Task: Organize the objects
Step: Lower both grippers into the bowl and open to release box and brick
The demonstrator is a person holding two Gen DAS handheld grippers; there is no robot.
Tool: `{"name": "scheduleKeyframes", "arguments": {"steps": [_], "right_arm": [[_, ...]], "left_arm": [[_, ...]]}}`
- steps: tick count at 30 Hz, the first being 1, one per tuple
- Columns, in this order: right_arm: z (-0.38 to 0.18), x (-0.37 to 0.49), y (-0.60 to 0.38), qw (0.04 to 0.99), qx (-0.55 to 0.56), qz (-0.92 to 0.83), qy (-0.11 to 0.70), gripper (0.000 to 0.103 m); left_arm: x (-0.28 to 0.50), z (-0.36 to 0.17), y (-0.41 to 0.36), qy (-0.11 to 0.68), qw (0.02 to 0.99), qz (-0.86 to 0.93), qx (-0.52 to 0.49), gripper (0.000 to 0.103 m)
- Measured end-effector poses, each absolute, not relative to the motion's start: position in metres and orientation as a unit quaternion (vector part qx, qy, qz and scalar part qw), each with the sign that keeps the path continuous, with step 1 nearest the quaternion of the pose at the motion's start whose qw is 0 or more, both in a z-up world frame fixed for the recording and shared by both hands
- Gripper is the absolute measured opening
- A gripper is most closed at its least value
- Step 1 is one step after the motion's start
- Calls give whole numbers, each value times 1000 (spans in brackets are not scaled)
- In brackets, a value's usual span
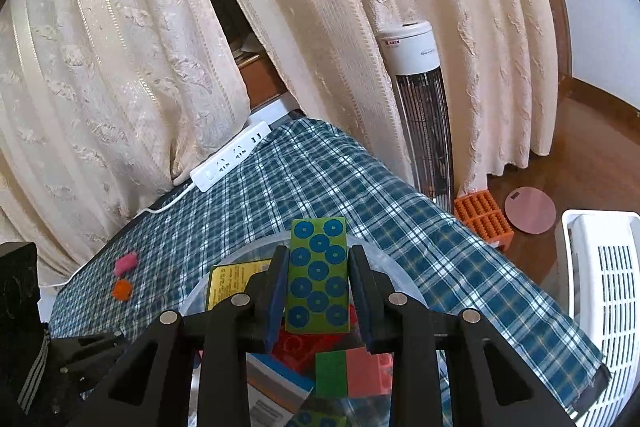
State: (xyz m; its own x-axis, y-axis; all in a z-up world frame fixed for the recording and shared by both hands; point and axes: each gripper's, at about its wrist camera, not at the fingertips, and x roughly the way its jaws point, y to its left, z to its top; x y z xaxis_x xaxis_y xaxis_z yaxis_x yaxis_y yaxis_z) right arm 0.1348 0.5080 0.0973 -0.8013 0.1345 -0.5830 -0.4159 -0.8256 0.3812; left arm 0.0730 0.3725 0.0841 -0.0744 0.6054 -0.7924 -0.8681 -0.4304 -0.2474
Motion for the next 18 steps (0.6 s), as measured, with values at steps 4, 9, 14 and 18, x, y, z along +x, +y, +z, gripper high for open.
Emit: {"name": "scheduleKeyframes", "arguments": {"steps": [4,9,14,18], "right_arm": [[96,134,508,145,-281,913,256,32],[93,132,508,138,-286,911,262,32],[92,136,510,141,-284,910,267,32],[90,136,511,139,-283,909,271,34]], "left_arm": [[71,89,370,140,507,726,-443,66],[63,98,364,134,498,738,-435,66],[49,96,358,127,476,751,-439,66],[37,93,350,129,450,769,-435,66]]}}
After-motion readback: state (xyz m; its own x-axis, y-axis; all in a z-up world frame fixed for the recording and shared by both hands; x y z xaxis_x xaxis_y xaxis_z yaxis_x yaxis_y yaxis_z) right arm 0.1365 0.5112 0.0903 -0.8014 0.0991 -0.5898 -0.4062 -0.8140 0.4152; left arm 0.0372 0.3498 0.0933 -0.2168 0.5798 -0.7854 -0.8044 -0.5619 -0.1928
